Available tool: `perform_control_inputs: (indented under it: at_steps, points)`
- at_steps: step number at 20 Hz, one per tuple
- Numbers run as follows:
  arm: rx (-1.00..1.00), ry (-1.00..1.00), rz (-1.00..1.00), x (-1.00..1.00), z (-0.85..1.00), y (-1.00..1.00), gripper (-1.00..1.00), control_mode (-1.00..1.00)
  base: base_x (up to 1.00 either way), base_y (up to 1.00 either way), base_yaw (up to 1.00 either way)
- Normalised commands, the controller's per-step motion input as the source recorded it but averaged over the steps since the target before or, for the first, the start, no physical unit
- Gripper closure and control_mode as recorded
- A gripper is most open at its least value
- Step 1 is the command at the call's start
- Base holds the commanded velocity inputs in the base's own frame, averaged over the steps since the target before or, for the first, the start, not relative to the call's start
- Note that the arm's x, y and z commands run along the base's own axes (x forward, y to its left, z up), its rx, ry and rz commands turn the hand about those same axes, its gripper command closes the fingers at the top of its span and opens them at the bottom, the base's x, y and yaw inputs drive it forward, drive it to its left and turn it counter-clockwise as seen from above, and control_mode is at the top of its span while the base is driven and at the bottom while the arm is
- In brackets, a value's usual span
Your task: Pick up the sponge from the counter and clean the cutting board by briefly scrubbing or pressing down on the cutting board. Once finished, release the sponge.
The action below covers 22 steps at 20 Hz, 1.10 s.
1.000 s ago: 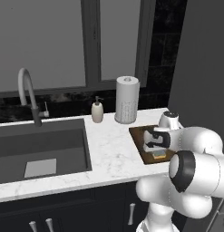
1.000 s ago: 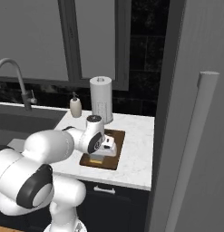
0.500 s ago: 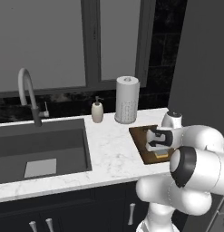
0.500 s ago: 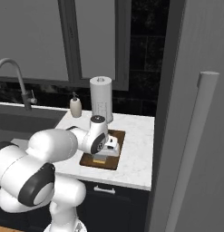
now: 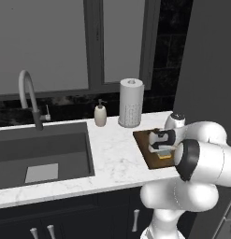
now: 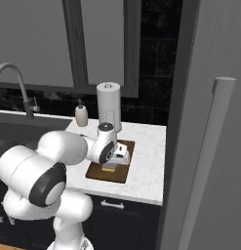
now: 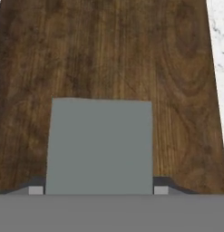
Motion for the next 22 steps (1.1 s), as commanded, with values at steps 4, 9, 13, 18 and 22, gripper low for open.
perform_control_inputs:
  at_steps: [4, 9, 13, 18, 22]
  points:
    - [0.00, 0.00, 0.00, 0.53, 0.00, 0.00, 1.00, -1.00, 0.00, 0.00, 0.00]
    - [0.00, 0.00, 0.00, 0.62, 0.00, 0.01, 1.00, -1.00, 0.00, 0.00, 0.00]
    - [0.00, 0.00, 0.00, 0.70, 0.00, 0.00, 1.00, -1.00, 0.00, 0.00, 0.00]
    - [0.00, 0.00, 0.00, 0.63, 0.00, 0.00, 1.00, -1.00, 0.00, 0.00, 0.00]
    - [0.00, -0.02, 0.00, 0.52, -0.09, 0.00, 1.00, -1.00, 0.00, 0.00, 0.00]
